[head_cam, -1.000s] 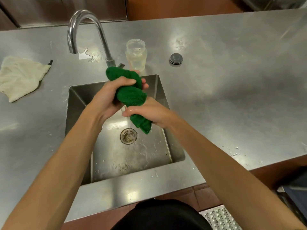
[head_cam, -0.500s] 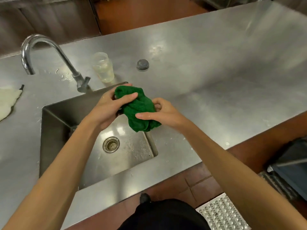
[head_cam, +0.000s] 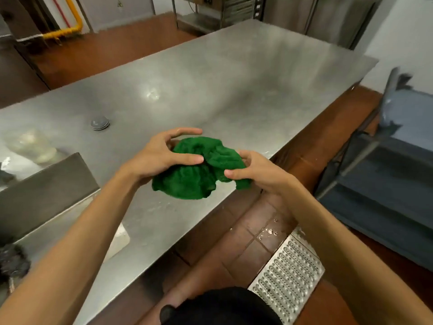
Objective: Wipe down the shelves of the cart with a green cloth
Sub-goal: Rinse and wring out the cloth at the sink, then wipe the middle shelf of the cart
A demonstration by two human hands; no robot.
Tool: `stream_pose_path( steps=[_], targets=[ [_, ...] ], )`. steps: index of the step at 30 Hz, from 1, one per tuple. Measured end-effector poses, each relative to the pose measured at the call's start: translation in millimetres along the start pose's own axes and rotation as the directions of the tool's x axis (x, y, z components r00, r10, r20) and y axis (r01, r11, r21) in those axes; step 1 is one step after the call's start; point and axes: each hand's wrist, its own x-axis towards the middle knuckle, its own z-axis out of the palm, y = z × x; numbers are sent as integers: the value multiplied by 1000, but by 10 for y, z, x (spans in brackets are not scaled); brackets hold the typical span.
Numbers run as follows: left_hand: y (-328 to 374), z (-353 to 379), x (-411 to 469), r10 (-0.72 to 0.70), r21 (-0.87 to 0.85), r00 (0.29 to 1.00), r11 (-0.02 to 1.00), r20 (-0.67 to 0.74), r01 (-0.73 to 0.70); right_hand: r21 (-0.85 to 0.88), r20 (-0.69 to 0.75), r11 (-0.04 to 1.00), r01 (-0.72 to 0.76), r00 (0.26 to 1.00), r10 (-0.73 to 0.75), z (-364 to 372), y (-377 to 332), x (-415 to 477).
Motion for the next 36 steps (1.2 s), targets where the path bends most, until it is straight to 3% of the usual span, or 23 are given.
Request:
stream_pose_path(
  steps=[5, 9, 14, 18, 21, 24, 27, 32, 36],
  targets=[
    [264, 767, 519, 1, 239, 983, 970, 184, -46, 53, -264, 998, 45, 964, -30, -876, 192, -685],
    [372, 1462, 915, 50, 317, 952, 937, 302, -149, -61, -588, 993, 104, 800, -120, -1329, 309, -1136],
    [358, 2301, 1548, 67, 376, 919, 899, 390, -225, -157, -799, 987, 42, 581, -152, -1849, 382, -1639],
    [350, 3036, 2001, 151, 457, 904, 823, 399, -339, -232, -875, 969, -80, 453, -172, -2255, 462, -1884],
    [360, 3492, 2409, 233, 466, 836, 741, 497, -483, -293, -909, 937, -190, 359, -212, -2651, 524, -1963],
    [426, 3871, 2851, 229, 481, 807, 703, 544, -523, -278, -931, 934, -226, 304, -204, -3138, 562, -2031],
    [573, 4300, 3241, 205, 480, 819, 724, 535, -495, -255, -945, 934, -252, 271, -185, -3654, 532, -2116],
    [648, 4778, 3886, 217, 463, 719, 637, 660, -616, -202, -948, 930, -306, 301, -107, -4370, 468, -2217],
    [746, 5144, 4269, 223, 448, 659, 577, 719, -683, -170, -960, 935, -313, 266, -86, -4840, 400, -2248]
  ],
)
